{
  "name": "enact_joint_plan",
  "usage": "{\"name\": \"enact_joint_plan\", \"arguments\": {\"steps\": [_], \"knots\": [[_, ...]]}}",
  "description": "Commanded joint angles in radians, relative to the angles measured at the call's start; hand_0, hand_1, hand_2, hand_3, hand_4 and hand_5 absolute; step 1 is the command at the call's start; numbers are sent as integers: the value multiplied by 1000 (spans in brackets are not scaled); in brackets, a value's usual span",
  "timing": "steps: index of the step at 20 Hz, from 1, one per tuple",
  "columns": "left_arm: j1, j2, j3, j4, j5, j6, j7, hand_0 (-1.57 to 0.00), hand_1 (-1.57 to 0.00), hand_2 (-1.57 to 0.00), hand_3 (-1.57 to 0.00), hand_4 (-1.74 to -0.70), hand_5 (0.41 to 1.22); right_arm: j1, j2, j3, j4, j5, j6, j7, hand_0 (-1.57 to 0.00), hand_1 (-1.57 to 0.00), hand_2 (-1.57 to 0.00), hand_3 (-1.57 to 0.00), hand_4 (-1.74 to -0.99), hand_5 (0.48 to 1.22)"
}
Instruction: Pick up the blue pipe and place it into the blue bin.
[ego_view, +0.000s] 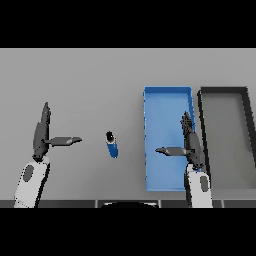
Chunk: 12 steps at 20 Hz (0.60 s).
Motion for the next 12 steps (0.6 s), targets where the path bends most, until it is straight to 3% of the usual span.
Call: {"name": "enact_joint_plan", "arguments": {"steps": [1, 6, 8, 12], "knots": [[0, 0, 1, 0, 0, 0, -5, 1, 1, 1, 1, -1006, 586, 0, 1, 0, 0, 0, -1, 0, 1, 1, 1, 1, -1222, 603], [-5, 8, 5, 2, 2, -3, -4, 1, 1, 1, 1, -1006, 586, -1, 10, 7, 7, 10, -8, 2, 1, 1, 1, 1, -1222, 603], [49, 102, -48, -6, -16, -171, -114, 1, 1, 1, 1, -1011, 588, 55, -83, 54, -54, 83, 44, -94, 1, 1, 1, 1, -1227, 603], [70, 159, -64, -12, -23, -248, -147, 1, 1, 1, 1, -1007, 587, 85, -120, 83, -108, 121, 61, -65, 1, 1, 1, 1, -1231, 599]]}}
